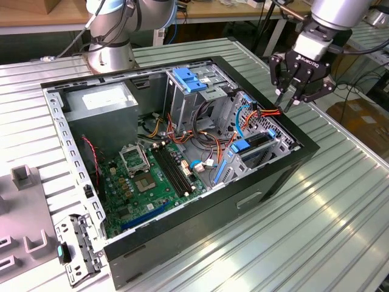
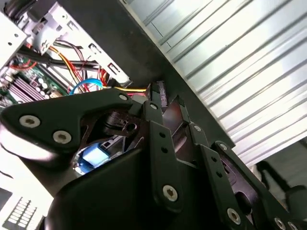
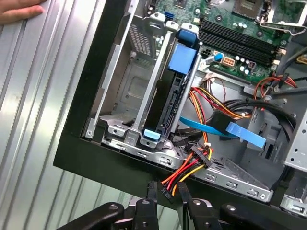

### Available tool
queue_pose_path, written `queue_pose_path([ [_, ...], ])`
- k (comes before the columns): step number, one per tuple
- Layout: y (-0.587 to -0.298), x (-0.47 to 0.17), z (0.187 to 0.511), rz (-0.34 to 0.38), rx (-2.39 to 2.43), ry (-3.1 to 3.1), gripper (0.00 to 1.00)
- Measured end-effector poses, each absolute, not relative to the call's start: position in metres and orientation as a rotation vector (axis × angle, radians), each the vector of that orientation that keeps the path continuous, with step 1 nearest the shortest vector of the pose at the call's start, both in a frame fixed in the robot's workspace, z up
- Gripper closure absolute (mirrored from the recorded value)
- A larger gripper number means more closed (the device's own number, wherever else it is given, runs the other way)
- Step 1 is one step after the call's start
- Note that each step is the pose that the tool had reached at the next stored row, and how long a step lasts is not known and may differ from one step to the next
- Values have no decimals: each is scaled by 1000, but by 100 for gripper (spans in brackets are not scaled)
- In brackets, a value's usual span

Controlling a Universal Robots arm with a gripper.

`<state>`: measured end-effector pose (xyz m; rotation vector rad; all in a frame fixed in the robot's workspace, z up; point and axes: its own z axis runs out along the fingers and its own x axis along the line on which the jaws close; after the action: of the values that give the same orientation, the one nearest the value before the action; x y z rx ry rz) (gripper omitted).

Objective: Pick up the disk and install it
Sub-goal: 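Insert the first disk wire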

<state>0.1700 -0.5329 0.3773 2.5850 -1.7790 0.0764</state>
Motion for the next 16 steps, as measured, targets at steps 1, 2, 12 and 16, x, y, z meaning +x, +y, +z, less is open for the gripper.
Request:
queue_pose_path([
  [1,-533,170,377,76,2599,-1760,70],
  [2,-533,170,376,76,2621,-1727,70],
  [12,-533,170,370,76,2827,-1379,70],
  [16,-533,170,368,76,2909,-1203,62],
])
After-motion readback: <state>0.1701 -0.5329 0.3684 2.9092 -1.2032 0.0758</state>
